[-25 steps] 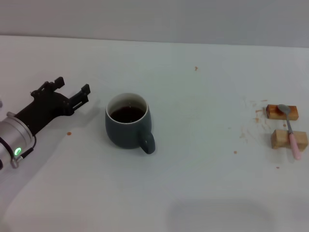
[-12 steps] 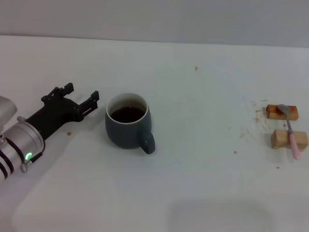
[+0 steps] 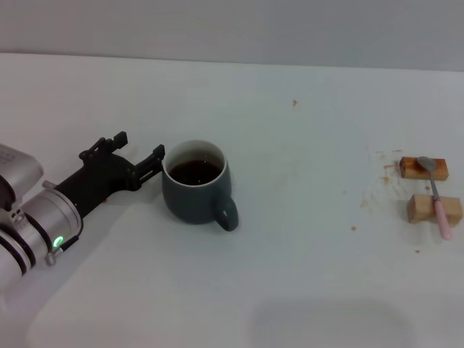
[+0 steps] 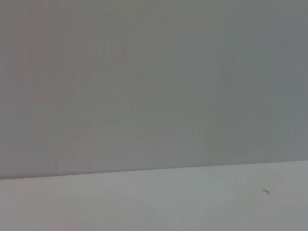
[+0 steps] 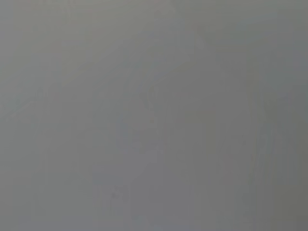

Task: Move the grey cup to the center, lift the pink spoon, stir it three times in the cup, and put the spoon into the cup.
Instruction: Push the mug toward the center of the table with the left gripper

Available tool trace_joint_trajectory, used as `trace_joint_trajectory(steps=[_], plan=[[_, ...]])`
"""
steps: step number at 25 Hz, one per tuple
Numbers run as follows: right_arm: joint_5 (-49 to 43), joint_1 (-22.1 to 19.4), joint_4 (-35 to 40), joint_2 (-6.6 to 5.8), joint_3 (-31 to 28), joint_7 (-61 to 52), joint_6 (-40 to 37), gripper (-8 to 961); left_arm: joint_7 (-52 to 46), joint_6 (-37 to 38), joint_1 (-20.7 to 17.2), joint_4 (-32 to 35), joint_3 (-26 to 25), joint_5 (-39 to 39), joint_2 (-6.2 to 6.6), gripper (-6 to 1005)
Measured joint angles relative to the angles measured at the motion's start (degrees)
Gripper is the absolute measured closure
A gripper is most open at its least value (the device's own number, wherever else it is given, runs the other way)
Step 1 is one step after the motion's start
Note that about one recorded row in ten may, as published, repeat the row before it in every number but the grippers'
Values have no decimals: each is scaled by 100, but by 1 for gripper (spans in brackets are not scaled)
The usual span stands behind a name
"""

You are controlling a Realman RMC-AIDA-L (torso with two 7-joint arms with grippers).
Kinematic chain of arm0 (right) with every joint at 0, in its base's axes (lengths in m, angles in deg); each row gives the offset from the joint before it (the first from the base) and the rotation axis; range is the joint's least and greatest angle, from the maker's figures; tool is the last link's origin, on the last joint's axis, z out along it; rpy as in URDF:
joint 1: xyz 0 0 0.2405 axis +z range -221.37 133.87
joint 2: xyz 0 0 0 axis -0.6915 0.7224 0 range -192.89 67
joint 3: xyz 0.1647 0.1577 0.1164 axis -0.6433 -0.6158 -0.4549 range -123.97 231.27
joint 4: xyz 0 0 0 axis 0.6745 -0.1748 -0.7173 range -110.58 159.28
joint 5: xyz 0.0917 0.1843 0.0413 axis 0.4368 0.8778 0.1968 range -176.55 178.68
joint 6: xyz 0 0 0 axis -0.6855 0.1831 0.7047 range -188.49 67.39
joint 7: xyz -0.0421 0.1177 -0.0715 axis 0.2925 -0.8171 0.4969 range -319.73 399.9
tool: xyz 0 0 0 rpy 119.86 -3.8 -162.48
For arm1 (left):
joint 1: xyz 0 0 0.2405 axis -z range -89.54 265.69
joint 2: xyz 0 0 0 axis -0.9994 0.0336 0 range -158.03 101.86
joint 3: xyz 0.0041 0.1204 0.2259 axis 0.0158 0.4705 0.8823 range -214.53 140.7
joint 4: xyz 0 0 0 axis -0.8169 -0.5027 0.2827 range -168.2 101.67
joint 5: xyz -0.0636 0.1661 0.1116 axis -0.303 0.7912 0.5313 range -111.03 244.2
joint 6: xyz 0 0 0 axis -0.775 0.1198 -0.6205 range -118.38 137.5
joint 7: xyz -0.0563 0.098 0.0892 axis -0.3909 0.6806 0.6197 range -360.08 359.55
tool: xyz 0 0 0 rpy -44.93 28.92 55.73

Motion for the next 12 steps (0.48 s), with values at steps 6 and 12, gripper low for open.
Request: trace_joint_trajectory(steps=[6,12], plan=[[0,-10,15,0,11,-3,6,133,2,-3,10,0,106,4,-37,169],[0,-37,20,0,13,-5,79,133,3,9,10,-23,148,4,-53,169]])
